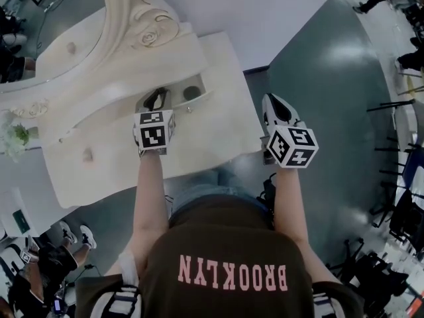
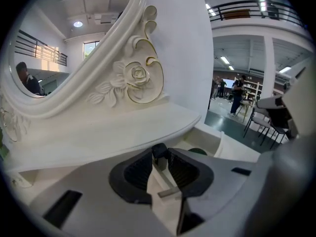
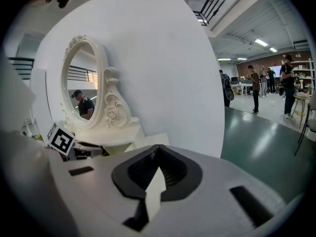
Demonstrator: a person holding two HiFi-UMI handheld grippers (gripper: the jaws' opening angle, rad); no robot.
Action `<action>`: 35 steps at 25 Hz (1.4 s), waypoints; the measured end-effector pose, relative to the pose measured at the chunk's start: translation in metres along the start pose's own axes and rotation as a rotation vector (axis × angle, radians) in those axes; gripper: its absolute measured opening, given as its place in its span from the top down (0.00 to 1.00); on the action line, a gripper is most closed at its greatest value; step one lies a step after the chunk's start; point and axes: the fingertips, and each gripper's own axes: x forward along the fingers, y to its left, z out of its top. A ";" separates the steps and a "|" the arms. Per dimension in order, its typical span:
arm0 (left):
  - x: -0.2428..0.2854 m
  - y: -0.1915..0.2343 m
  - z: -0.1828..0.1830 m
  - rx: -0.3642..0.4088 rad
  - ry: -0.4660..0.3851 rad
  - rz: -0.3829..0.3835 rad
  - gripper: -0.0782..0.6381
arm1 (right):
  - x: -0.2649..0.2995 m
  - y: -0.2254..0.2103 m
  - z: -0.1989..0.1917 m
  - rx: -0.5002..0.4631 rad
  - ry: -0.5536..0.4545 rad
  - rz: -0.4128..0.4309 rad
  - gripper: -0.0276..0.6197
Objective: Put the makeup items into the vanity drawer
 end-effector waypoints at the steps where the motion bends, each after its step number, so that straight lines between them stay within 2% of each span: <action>1: 0.002 0.000 -0.002 0.002 0.009 0.000 0.76 | 0.001 0.000 -0.001 0.001 0.003 -0.001 0.97; 10: 0.005 0.000 -0.006 0.011 0.018 0.019 0.76 | 0.010 0.007 -0.003 -0.010 0.018 0.014 0.97; 18: 0.001 0.000 -0.005 0.002 0.025 0.001 0.70 | 0.008 0.013 0.003 -0.025 0.008 0.021 0.97; 35: -0.044 0.025 0.025 -0.042 -0.097 0.046 0.68 | -0.002 0.047 0.030 -0.067 -0.053 0.071 0.97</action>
